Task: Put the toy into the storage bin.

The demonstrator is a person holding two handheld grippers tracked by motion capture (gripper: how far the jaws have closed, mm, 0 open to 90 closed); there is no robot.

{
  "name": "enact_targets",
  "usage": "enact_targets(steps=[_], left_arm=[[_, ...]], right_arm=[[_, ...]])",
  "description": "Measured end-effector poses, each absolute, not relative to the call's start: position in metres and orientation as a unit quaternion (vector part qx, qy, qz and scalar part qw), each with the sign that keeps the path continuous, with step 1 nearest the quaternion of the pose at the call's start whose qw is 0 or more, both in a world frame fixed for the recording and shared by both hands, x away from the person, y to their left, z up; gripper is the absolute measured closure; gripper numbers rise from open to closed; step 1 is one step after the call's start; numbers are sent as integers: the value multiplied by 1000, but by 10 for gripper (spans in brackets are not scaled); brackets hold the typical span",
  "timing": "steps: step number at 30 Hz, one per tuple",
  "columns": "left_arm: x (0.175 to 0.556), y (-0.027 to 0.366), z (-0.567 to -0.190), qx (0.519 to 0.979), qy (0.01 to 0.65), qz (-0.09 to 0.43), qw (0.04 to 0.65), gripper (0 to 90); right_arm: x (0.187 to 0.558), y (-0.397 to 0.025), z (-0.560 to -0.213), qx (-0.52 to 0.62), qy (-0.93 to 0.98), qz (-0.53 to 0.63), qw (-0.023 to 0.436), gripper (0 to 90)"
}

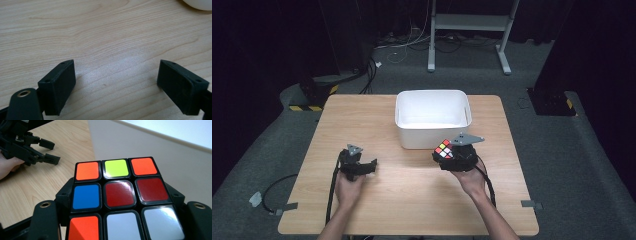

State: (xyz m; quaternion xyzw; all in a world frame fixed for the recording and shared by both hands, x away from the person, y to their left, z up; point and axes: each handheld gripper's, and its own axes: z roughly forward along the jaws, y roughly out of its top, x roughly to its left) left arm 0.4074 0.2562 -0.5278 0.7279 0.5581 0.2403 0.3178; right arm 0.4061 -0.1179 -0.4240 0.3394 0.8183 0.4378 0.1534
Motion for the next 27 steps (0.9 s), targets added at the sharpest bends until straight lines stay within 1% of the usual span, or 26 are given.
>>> enact_targets(steps=[10, 15, 18, 27], left_arm=[[408, 256, -528, 728, 558, 240, 318, 155], [408, 256, -528, 728, 558, 240, 318, 155], [408, 256, -528, 728, 558, 240, 318, 155], [408, 256, -528, 728, 558, 240, 318, 156]], right_arm=[[410, -117, -419, 339, 823, 431, 151, 316], [409, -116, -412, 333, 824, 430, 158, 316], [409, -115, -407, 323, 826, 427, 174, 316], [411, -118, -398, 321, 821, 436, 180, 316]])
